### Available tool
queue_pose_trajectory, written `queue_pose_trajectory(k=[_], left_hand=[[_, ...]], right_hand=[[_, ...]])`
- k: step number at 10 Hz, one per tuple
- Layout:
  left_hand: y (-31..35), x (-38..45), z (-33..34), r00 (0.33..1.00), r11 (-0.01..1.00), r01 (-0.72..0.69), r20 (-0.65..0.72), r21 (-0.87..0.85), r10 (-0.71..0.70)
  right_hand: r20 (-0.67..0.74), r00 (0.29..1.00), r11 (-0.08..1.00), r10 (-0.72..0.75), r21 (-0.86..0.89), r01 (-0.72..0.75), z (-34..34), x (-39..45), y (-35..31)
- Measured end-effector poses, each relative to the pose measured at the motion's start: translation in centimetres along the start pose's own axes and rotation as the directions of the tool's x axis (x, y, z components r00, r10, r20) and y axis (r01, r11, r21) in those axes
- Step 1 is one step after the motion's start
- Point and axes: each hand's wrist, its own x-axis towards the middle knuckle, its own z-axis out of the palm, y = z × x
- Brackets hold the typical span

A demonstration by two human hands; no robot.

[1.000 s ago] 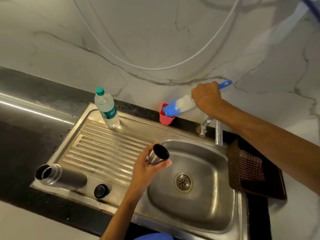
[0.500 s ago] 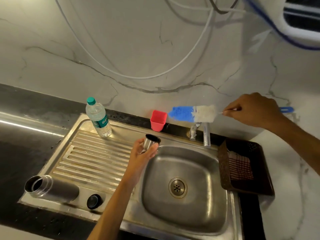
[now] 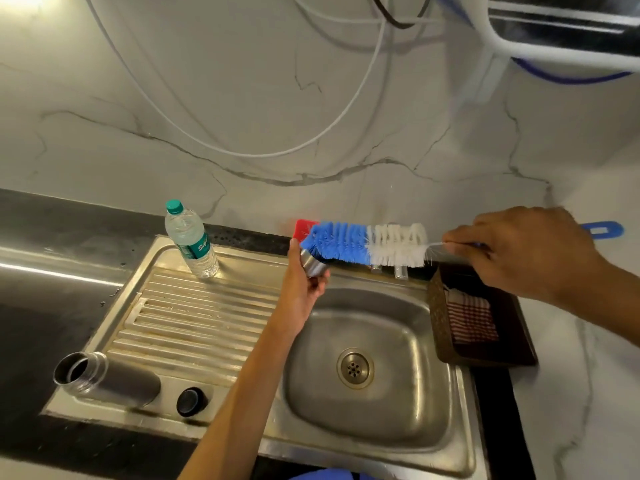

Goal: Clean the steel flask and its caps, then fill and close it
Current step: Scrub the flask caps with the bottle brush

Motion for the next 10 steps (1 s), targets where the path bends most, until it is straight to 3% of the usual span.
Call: queue_pose_trajectory(k=[1, 2, 3, 4, 5, 6, 7, 8, 9, 10], left_hand=[[0.9, -0.5, -0.5, 0.998, 0.997, 0.034, -0.052, -0.073, -0.037], [2.3, -1.1, -0.6, 0.997, 1.000, 0.008, -0.079, 0.022, -0.006], [2.9, -2.0, -0.4, 0.994, 0.933, -0.078, -0.046, 0.351, 0.100], [2.6, -3.0, 0.3, 0.989, 0.925, -0.142, 0.017, 0.352, 0.145], [2.2, -3.3, -0.1, 0.931, 0.839, -0.362, 0.120, 0.406, 0.343], [2.5, -3.7, -0.3, 0.908, 0.801, -0.419, 0.184, 0.428, 0.377], [3.1, -3.8, 0.2, 0.959, 0.836, -0.273, 0.067, 0.476, 0.276], [3.4, -3.1, -0.3, 0.988, 0.869, -0.064, -0.092, 0.490, 0.124], [3.5, -2.9, -0.4, 0.987, 0.898, -0.026, -0.130, 0.439, 0.092], [3.7, -3.1, -0.6, 0.970, 0.897, -0.215, -0.024, 0.385, 0.243]], right_hand=[[0.030, 0.998, 0.998, -0.057, -0.032, 0.058, 0.3, -0.2, -0.9], [0.047, 0.994, 0.995, -0.095, -0.037, 0.097, 0.3, -0.2, -0.9], [-0.058, 0.973, 0.972, -0.225, -0.087, 0.220, 0.8, -0.2, -0.8], [0.055, 0.997, 0.996, -0.057, -0.061, 0.060, 1.7, -0.1, -1.2], [0.676, 0.737, 0.608, 0.002, 0.584, -0.538, 2.3, 0.1, 0.3], [0.801, 0.591, 0.284, -0.094, 0.591, -0.755, 2.7, 0.1, 0.9], [0.511, 0.857, 0.852, 0.073, 0.414, -0.320, 3.0, -0.7, -1.1], [0.192, 0.936, 0.936, -0.296, -0.139, 0.324, 3.1, -1.4, -2.5], [0.039, 0.913, 0.858, -0.406, -0.327, 0.396, 4.5, -1.5, -1.7], [0.454, 0.887, 0.937, -0.084, 0.339, -0.085, 4.9, -0.7, -1.3]])
